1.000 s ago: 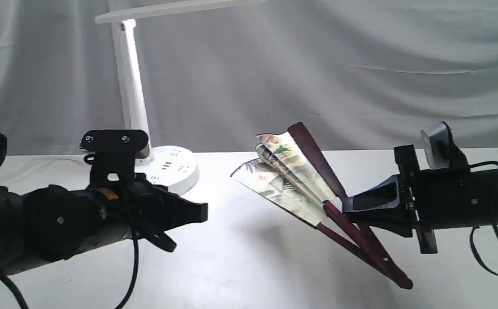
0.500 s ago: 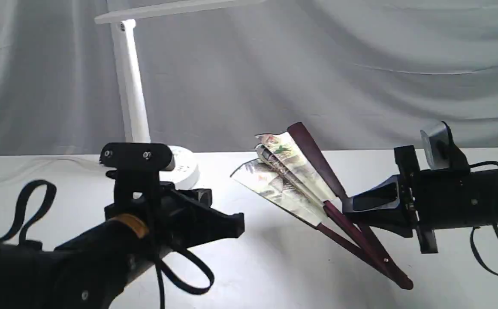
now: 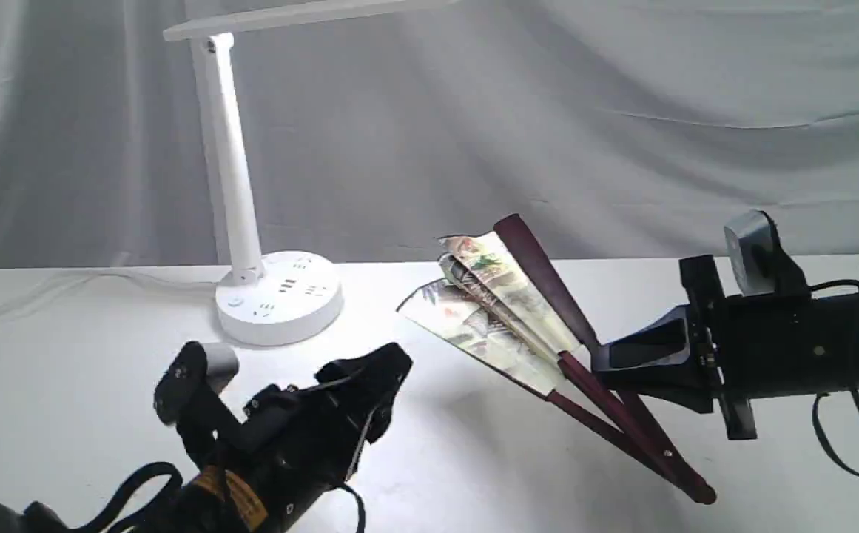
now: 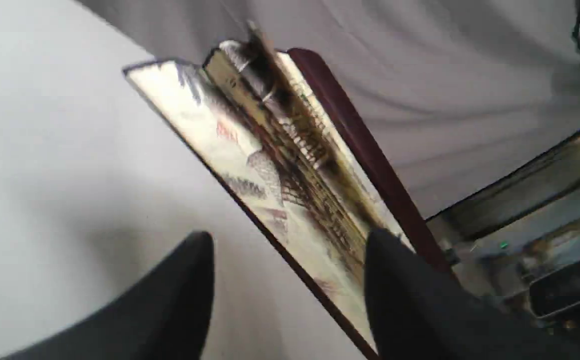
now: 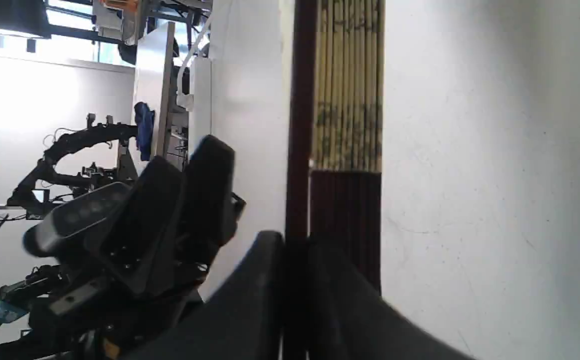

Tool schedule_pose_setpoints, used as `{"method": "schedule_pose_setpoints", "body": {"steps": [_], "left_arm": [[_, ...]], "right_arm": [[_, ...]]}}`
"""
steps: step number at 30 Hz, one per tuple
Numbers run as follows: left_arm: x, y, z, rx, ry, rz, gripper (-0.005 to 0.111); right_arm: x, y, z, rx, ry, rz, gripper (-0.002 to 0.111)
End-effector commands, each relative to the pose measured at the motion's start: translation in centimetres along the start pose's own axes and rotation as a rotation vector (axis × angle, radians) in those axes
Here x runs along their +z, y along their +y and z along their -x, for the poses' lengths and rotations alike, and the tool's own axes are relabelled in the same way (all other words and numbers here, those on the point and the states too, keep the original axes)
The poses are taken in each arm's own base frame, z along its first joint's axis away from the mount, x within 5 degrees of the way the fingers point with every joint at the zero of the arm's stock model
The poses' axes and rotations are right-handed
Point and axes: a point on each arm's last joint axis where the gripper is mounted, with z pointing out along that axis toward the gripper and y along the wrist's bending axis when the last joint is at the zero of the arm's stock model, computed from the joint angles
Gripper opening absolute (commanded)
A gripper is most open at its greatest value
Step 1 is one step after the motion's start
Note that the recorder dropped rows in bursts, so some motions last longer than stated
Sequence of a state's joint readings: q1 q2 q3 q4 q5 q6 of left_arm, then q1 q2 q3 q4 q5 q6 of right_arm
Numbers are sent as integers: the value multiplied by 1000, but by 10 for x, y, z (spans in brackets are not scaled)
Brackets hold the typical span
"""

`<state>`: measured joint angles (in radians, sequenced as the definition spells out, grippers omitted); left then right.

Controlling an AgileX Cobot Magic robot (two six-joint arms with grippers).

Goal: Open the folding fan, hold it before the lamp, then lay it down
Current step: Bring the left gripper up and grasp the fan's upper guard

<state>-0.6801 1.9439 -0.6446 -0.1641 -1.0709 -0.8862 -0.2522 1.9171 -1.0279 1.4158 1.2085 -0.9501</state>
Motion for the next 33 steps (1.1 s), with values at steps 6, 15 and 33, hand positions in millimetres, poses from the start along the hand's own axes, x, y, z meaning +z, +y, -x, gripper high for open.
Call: {"method": "schedule_pose_setpoints", "body": {"steps": [6, 15, 33], "left_arm": [[27, 18, -13, -466, 91, -125, 49], [64, 29, -30, -688, 200, -159, 49], [101, 17, -27, -746, 196, -266, 40]], "right_arm": [[-3, 3, -1, -17, -6, 14, 0], [-3, 3, -1, -17, -6, 14, 0], [5, 7, -4, -36, 20, 19, 0]]}}
